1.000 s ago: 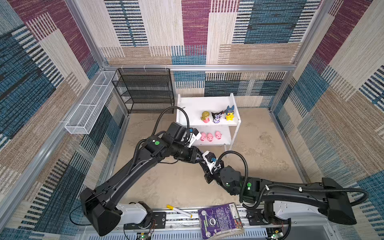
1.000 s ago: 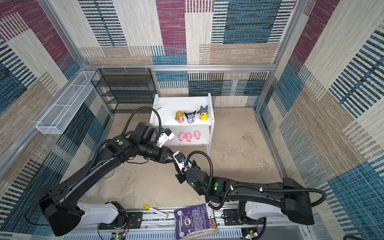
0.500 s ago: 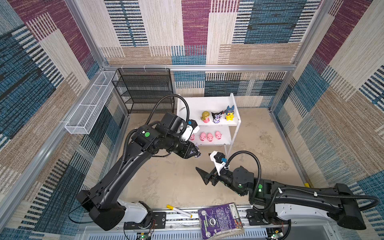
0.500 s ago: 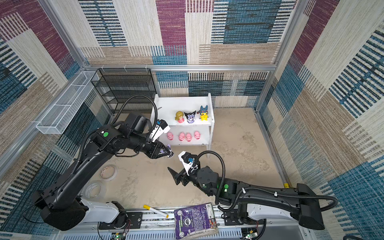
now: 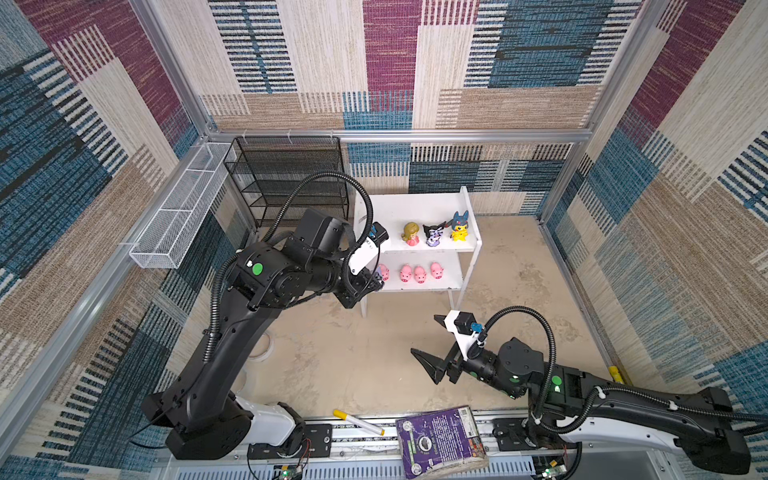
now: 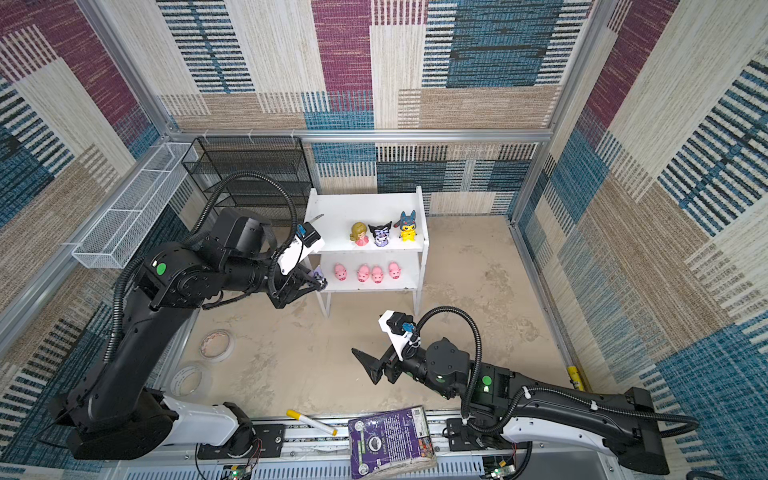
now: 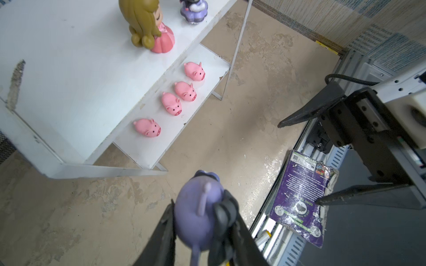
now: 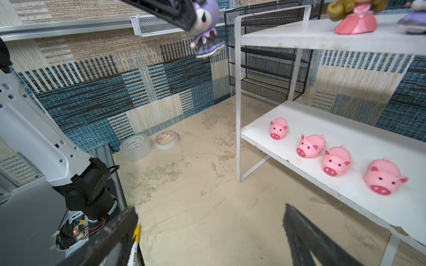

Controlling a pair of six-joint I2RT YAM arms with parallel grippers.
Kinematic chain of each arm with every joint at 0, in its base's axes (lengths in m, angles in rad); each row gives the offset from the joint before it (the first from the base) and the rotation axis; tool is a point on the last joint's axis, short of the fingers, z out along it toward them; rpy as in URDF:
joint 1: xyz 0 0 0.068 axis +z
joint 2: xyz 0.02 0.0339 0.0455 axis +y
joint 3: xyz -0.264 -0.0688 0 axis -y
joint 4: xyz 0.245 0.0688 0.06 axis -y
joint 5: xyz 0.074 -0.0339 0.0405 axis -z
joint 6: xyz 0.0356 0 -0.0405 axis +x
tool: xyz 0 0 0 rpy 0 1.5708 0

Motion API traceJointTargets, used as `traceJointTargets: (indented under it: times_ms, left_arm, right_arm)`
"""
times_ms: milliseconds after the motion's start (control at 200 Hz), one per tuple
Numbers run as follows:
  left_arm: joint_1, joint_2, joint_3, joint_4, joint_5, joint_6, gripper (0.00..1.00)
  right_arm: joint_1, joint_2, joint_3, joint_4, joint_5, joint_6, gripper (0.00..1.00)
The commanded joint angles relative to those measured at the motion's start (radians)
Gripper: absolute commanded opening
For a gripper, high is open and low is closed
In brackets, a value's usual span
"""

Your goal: Place and organize the plastic toys onto the shelf

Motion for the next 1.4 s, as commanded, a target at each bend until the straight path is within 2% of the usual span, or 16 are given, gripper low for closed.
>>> traceJointTargets:
  times_ms: [0,185,366,651,841,926,1047,1137,1297,1392]
  left_arm:
    - [-0.001,0.019,0.037,-0.016,-0.082,0.103,0.16]
    - [-0.001,0.056,0.125,-0.017,-0.089,0.211,0.13]
    - [-0.002,0.101,0.201,-0.018,-0.108,0.300,0.11]
    - [-0.002,0.170,0.272,-0.019,-0.128,0.435,0.10]
    - [-0.003,0.225,0.315,-0.022,-0.158,0.475,0.08]
    - [-0.002,0.209,0.314,-0.031,-0.096,0.473,0.07]
    - [-0.001,0.120,0.266,-0.031,0.071,0.436,0.07]
    - [-0.005,0.027,0.199,-0.030,0.179,0.396,0.01]
    - [-0.025,-0.086,0.109,-0.031,0.282,0.315,0.00]
    - [-0.038,-0.122,0.072,-0.031,0.343,0.271,0.00]
  right_arm:
    - [0.001,-0.015,0.012,-0.041,-0.010,0.009,1.00]
    - [0.000,-0.019,0.017,-0.069,-0.001,0.013,1.00]
    - [0.001,-0.045,0.022,-0.091,0.112,0.048,1.00]
    - [0.001,-0.061,0.041,-0.124,0.132,0.051,1.00]
    - [0.002,-0.063,0.032,-0.116,0.146,0.060,1.00]
    - [0.000,-0.062,0.024,-0.086,0.128,0.041,1.00]
    - [0.002,-0.036,0.033,-0.003,0.057,-0.055,1.00]
    - [0.001,0.009,0.074,0.031,-0.007,-0.137,1.00]
    - [0.001,0.120,0.183,0.038,-0.097,-0.260,1.00]
    - [-0.005,0.174,0.268,0.013,-0.214,-0.306,1.00]
